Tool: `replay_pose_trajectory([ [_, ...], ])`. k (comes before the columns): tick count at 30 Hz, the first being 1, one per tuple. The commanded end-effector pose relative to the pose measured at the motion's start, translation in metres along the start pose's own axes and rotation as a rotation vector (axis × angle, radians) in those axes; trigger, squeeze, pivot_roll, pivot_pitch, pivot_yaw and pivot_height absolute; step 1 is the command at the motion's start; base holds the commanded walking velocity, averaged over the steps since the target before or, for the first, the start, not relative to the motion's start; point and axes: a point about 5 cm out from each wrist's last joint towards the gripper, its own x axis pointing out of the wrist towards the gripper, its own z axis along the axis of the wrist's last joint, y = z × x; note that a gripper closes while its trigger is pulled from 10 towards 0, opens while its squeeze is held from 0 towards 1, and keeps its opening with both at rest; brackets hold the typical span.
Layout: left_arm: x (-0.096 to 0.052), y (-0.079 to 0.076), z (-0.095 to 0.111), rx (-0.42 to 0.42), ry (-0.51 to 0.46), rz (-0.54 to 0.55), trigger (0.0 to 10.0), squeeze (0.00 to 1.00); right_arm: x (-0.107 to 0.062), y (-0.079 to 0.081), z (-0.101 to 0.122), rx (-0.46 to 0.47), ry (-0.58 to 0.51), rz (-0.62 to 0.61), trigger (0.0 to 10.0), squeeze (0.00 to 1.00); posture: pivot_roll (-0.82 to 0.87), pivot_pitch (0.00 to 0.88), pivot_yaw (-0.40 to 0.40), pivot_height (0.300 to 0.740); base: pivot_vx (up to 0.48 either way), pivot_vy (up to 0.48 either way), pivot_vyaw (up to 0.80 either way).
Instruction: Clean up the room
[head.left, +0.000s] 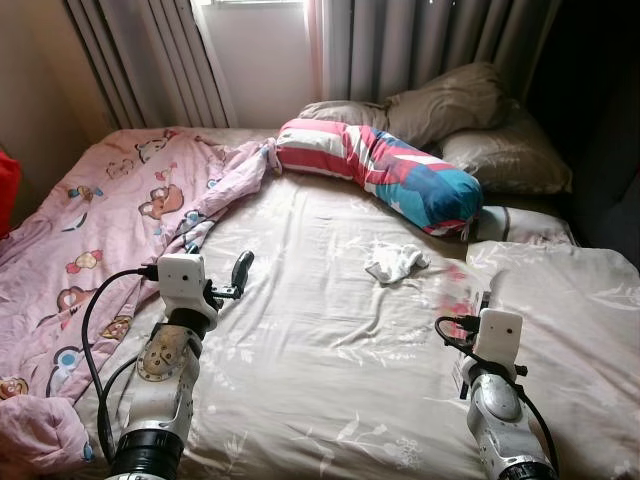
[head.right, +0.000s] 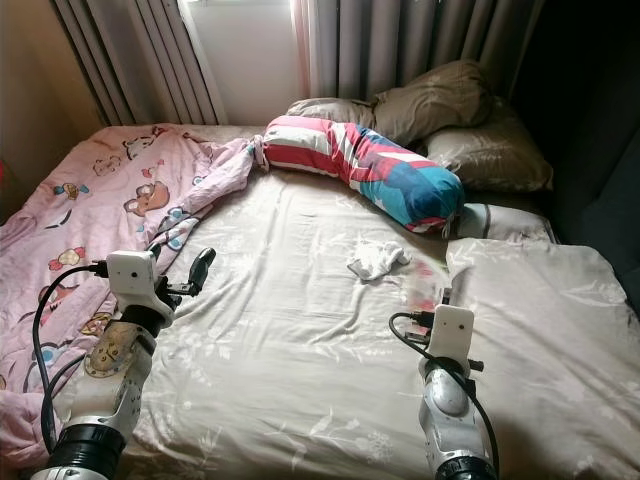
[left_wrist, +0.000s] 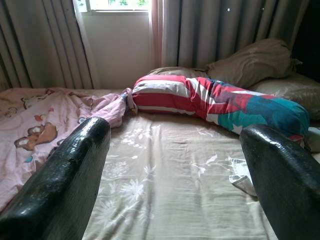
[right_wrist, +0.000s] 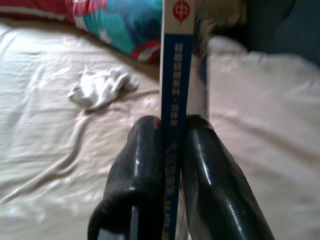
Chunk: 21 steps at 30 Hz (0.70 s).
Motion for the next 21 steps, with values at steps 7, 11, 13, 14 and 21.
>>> replay_pose_trajectory([
  [7,-0.0012,0.0047,0.0028,0.008,0.002,0.005,10.0,0.00,0.0068,0.0009,0.0135,-0.006,-0.047,-0.031,10.0,0.00,0.01,0.035,0.036,0.718,0.000,0.000,0.00],
  [11,-0.0011,0.0042,0.0031,0.008,0.003,0.004,10.0,0.00,0.0067,0.0026,0.0135,-0.009,-0.053,-0.014,10.0,0.00,0.01,0.038,0.036,0.693,0.000,0.000,0.00],
  [13,-0.0012,0.0040,0.0030,0.008,0.002,0.004,10.0,0.00,0.0067,0.0028,0.0131,-0.006,-0.050,-0.017,10.0,0.00,0.01,0.039,0.035,0.678,0.000,0.000,0.00],
  [14,-0.0013,0.0040,0.0030,0.008,0.002,0.004,10.0,0.00,0.0068,0.0031,0.0133,-0.006,-0.050,-0.016,10.0,0.00,0.01,0.040,0.035,0.673,0.000,0.000,0.00],
  [21,-0.0026,0.0056,0.0034,0.011,0.004,0.008,10.0,0.00,0.0088,0.0080,0.0123,-0.018,-0.041,0.002,10.0,0.00,0.02,0.044,0.038,0.653,0.000,0.000,0.00],
])
